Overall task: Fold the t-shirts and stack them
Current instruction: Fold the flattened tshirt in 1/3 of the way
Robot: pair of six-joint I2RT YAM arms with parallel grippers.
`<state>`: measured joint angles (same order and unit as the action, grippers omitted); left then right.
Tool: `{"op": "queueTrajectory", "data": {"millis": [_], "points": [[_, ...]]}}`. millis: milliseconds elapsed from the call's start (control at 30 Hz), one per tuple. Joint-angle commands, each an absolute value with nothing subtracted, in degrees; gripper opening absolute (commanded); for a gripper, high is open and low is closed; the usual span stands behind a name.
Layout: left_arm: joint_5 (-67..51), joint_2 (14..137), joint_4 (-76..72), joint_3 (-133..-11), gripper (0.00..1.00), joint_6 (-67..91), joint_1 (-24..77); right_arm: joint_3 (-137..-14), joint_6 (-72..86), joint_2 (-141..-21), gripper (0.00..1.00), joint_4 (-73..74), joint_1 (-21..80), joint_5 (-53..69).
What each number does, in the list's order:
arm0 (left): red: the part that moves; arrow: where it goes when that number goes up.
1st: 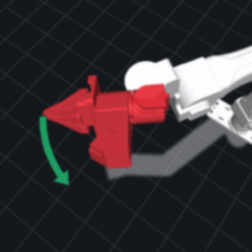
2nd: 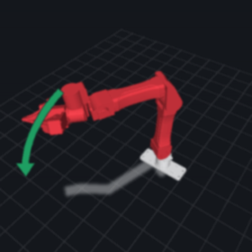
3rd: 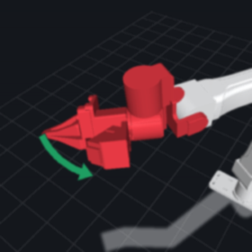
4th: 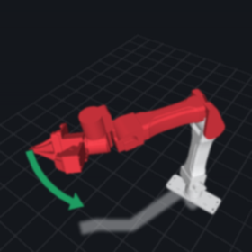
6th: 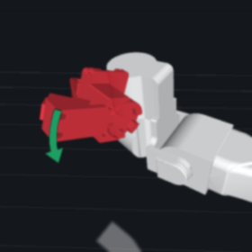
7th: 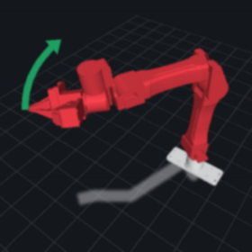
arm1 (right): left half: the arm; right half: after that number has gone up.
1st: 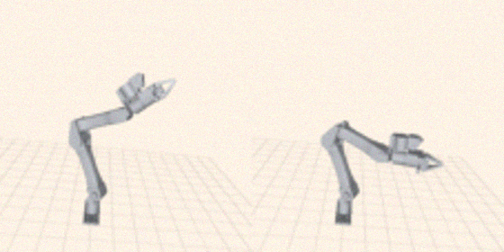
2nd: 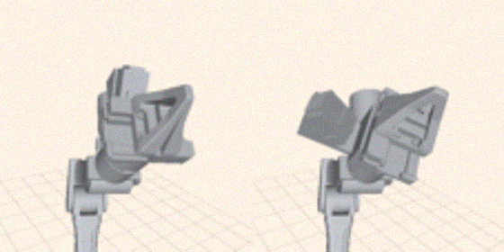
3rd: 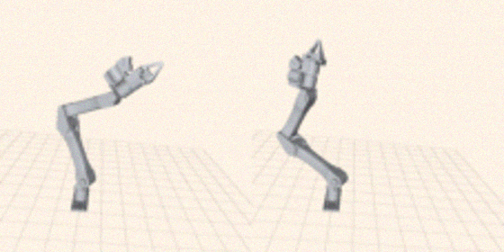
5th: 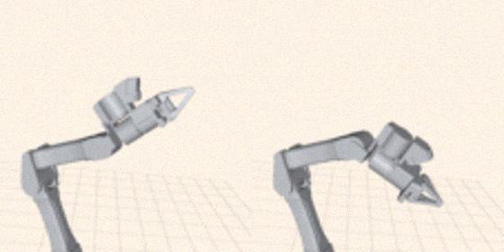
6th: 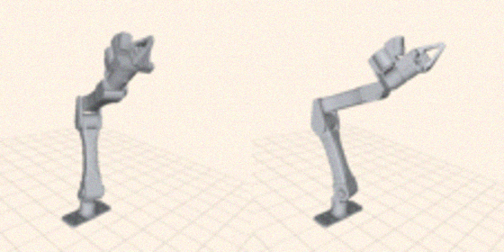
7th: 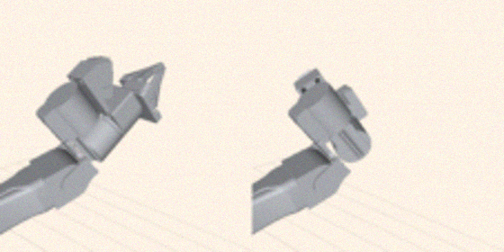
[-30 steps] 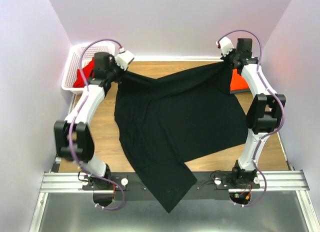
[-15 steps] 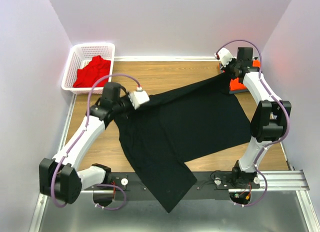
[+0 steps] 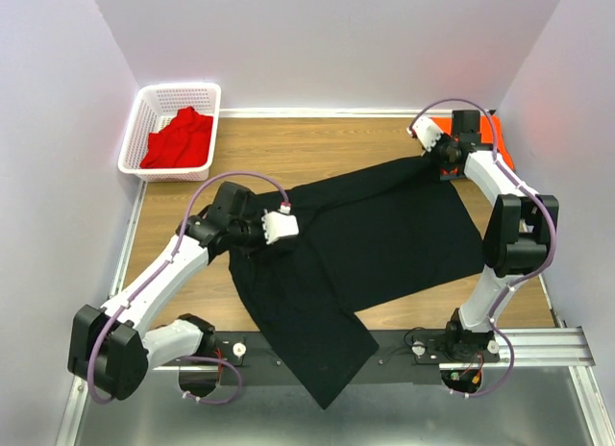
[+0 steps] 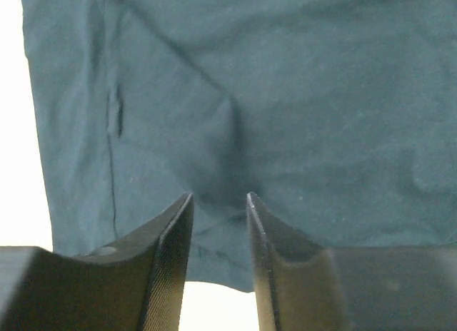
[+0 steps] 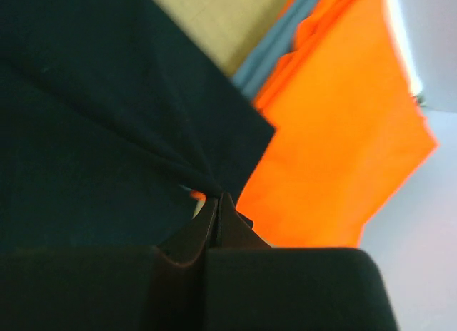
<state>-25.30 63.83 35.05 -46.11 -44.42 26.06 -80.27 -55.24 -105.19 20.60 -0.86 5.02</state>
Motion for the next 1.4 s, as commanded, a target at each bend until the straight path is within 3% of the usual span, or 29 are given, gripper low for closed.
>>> {"op": "queueTrajectory", "data": {"millis": [0,133,467,967,1367], "points": [[-28.4,64.0,35.5,-48.2,0.45,-46.2,20.4,-76.2,-58.9,-103.1,0.01,20.6,-1.1,3.2],[-27.8,71.4,33.4,-51.1,0.44,-44.7,10.4,-74.5,-59.0,-103.3,0.01,20.6,-1.0,3.0],[-22.0,88.8,32.9,-52.4,0.23,-44.5,9.0,-70.4,-58.8,-103.7,0.01,20.7,-0.1,1.3],[-6.5,99.6,28.4,-46.1,0.26,-50.4,7.6,-66.4,-57.6,-103.9,0.01,21.4,2.8,0.4],[6.1,108.2,33.1,-65.9,0.26,-59.8,-2.5,-59.8,-55.8,-102.1,0.01,25.2,6.9,-2.5]]}}
